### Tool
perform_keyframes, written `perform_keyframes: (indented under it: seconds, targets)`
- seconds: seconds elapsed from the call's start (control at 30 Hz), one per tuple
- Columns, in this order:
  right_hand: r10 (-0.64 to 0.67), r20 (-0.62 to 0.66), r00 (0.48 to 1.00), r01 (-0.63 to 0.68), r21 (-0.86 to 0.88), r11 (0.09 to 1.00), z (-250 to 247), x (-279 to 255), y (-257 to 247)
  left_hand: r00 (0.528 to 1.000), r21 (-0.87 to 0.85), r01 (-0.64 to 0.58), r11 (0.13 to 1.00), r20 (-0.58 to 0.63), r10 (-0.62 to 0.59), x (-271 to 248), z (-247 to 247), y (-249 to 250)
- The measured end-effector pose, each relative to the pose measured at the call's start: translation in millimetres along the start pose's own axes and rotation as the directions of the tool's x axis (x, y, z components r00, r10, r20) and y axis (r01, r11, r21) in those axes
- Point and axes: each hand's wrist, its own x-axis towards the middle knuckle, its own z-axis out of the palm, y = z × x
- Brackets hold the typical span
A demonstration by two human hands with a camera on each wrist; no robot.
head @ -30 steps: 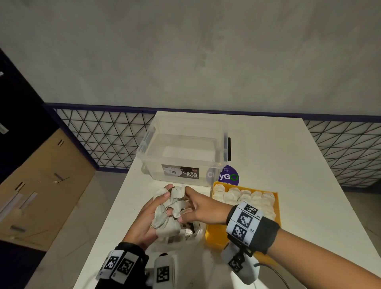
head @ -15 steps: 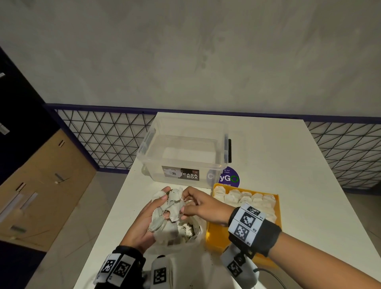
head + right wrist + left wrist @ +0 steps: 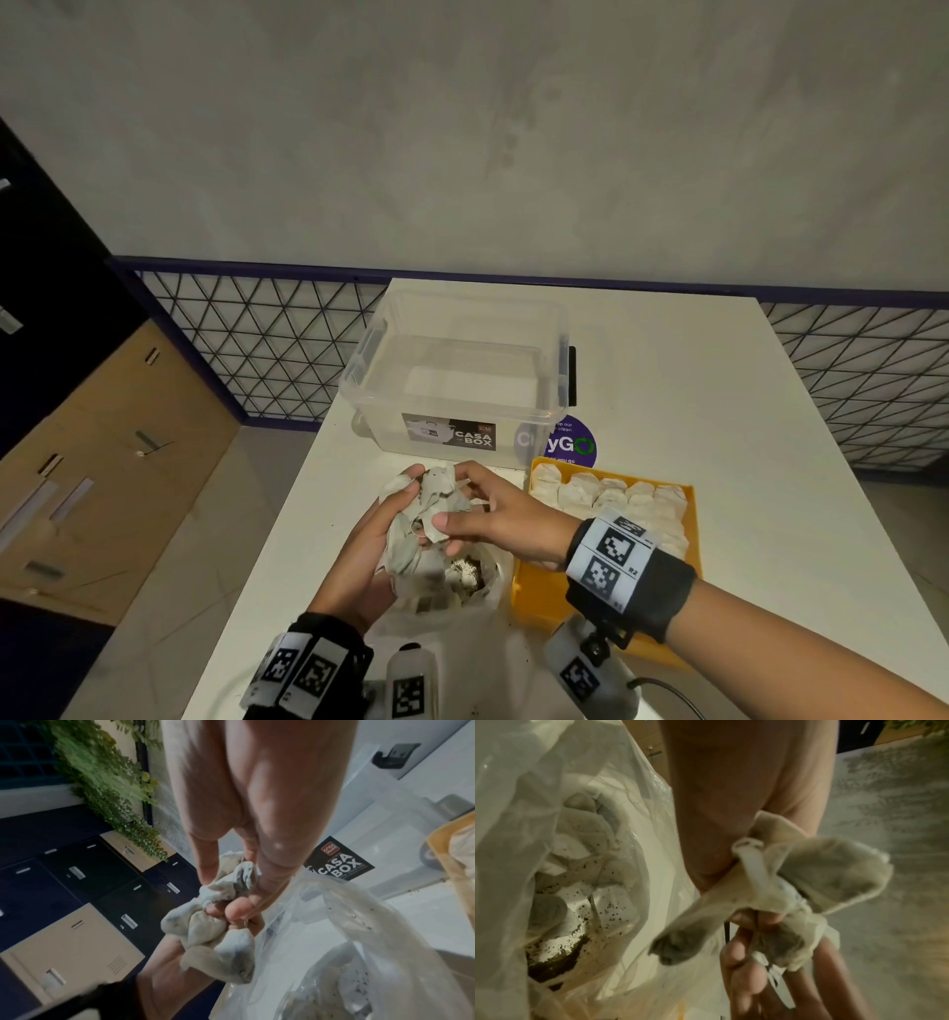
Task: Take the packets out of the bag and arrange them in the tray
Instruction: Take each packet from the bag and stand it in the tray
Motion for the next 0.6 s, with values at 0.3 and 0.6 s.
perform_keyframes:
  seconds: [0.3, 0.6]
  targets:
    - [-0.047, -0.093, 0.995, 0.034, -0.134, 0.99, 3.1, 7.6, 3.6, 0.999, 0.182, 0.036, 0.983, 0.033, -0.042, -0.6, -7.3, -1.5]
    - [0.0, -0.057, 0.998, 0.006, 0.112, 0.994, -10.8, 8.2, -2.1, 1.0, 0.196, -0.015, 0.981, 0.02, 0.011, -1.6, -21.9, 4.9]
